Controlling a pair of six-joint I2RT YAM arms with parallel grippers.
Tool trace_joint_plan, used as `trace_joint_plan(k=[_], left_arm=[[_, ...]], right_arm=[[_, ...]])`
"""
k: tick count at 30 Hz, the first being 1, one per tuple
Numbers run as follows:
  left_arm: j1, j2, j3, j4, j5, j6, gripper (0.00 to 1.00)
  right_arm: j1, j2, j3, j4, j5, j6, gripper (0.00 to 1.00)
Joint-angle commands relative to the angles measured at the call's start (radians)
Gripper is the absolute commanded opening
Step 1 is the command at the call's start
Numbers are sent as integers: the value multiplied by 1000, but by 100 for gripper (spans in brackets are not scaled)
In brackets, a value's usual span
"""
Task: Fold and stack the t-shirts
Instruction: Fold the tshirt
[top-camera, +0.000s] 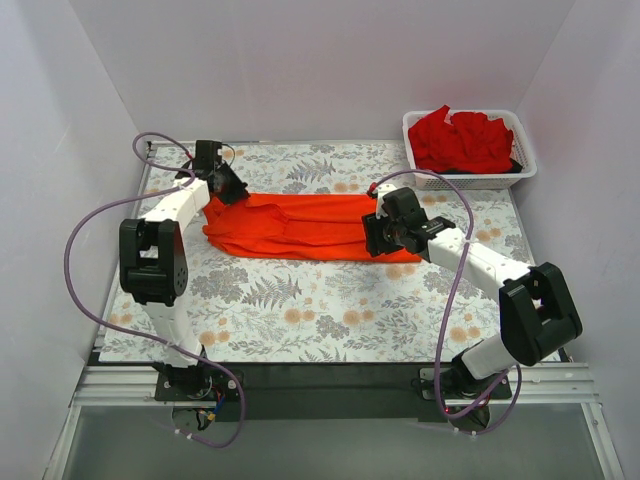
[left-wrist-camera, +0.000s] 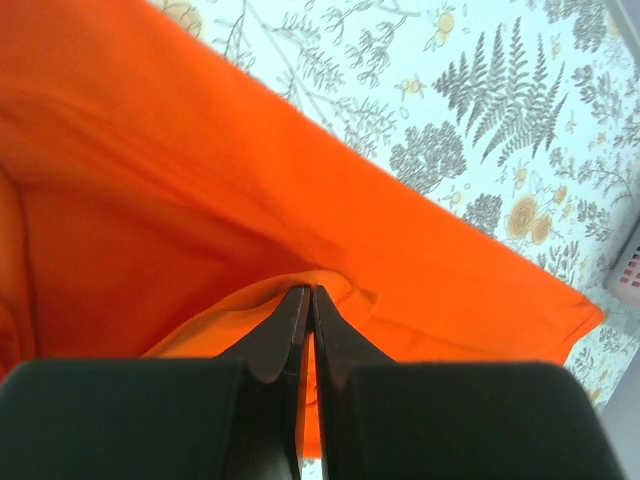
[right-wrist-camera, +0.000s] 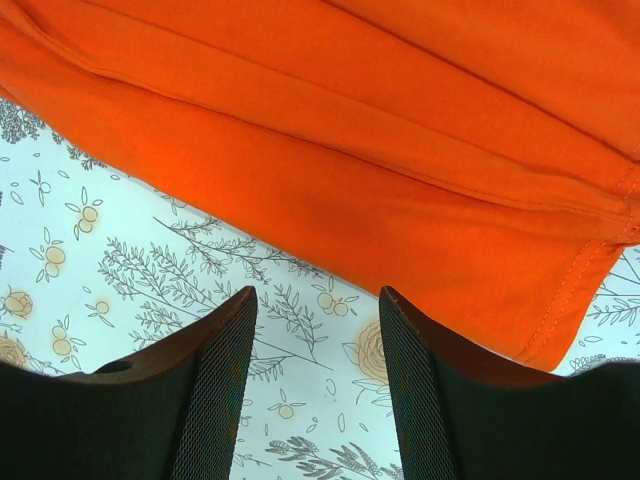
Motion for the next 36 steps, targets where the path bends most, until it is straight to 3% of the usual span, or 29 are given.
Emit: trace_joint_plan(k=[1, 12, 15, 18, 19, 21, 23, 29, 36], left_arm=[[-6, 11, 75, 30, 42, 18, 0], [-7, 97, 138, 111, 128, 44, 0], [-7, 118, 141, 113, 124, 44, 7], [-7, 103, 138, 117, 110, 47, 34], [-9, 95, 132, 118, 99, 49, 54], [-7, 50, 116, 118, 76, 58, 71], [-4, 0, 93, 116, 32, 64, 80], [40, -257, -117, 92, -92, 34, 81], [169, -469, -434, 65, -109, 1, 67]], right_arm=[[-10, -6, 3, 18, 7, -13, 58], [-58, 23, 13, 21, 27, 38, 58], [-62, 20, 16, 21, 28, 37, 58], [-70, 20, 16, 21, 31, 40, 58], [-78, 20, 14, 21, 28, 43, 58], [-92, 20, 11, 20, 18, 56, 58], [-124, 16, 6, 23, 5, 66, 58], [-243, -16, -39, 41, -68, 130, 58], [-377, 6, -104, 78, -177, 250, 53]])
